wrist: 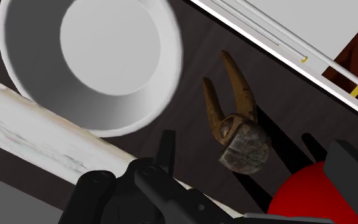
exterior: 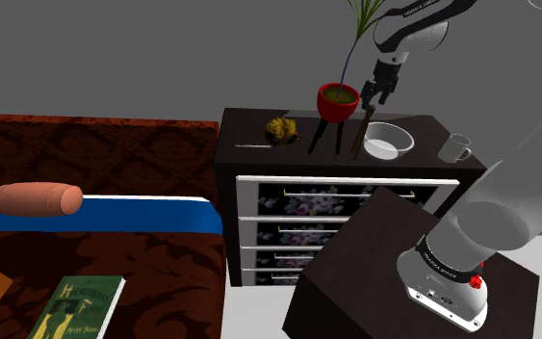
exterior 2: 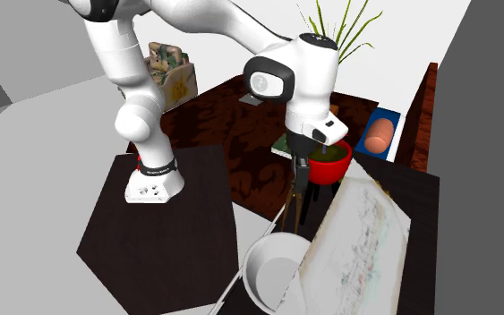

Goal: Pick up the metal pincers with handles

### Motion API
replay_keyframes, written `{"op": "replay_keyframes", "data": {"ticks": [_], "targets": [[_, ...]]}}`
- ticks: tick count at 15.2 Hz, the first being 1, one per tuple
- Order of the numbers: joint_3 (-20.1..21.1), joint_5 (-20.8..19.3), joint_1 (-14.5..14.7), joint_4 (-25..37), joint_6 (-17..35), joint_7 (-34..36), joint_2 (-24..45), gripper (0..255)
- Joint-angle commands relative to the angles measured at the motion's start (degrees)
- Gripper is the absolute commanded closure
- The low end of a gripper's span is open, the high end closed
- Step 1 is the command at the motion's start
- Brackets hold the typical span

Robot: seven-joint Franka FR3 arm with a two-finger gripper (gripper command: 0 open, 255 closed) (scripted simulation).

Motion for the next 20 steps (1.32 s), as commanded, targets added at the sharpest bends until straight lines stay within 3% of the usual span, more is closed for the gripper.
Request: {"op": "replay_keyframes", "data": {"ticks": [1,4,5,14,20], "targets": [[-0.22,0.48,-0.07,-0.77,1.63,-0.51,0.93,0],[-0.29,0.83,-0.08,-1.42,2.85,-0.79,1.58,0],[-0.32,0.80,-0.11,-1.52,2.90,-0.82,1.54,255],[-0.29,0.84,-0.08,-1.42,2.85,-0.79,1.58,255],[0.04,-0.37,-0.04,1.20,-1.80,0.14,-0.72,255]]}}
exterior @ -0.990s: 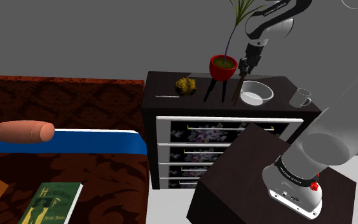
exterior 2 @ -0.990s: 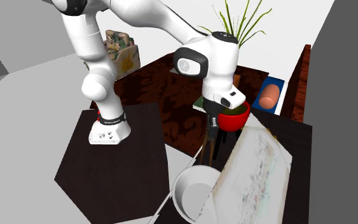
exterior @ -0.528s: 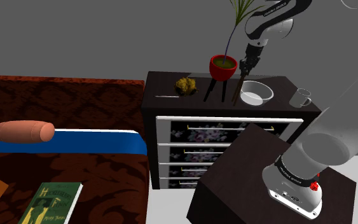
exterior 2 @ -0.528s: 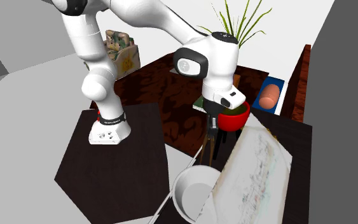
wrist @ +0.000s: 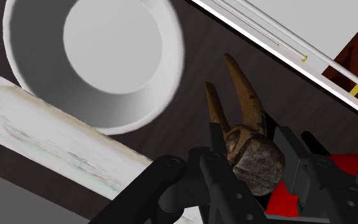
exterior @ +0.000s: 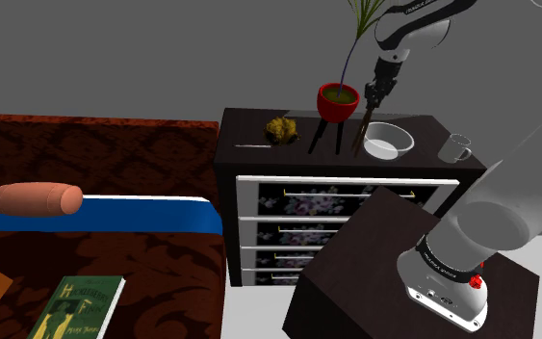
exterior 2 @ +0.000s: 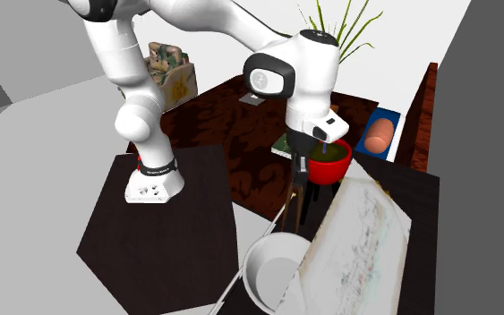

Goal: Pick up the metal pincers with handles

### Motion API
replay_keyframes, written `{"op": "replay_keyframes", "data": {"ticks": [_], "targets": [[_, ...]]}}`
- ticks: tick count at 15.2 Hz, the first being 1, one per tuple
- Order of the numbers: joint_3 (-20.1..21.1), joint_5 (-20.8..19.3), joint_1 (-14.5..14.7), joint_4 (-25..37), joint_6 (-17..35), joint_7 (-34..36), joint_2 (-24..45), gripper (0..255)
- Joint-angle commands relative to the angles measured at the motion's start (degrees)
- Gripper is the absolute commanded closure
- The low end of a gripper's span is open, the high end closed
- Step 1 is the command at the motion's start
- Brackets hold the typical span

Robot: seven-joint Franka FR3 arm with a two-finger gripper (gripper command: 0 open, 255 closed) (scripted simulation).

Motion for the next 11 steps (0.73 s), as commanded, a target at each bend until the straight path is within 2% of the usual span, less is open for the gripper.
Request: {"op": "replay_keyframes", "data": {"ticks": [1,9,11], "targets": [[0.13,-0.35,0.02,1.02,-1.66,0.27,-0.71,255],[0.64,-1.27,0.10,5.27,-7.84,1.02,-2.86,255],[0.65,-1.29,0.10,5.36,-7.96,1.03,-2.90,255]]}}
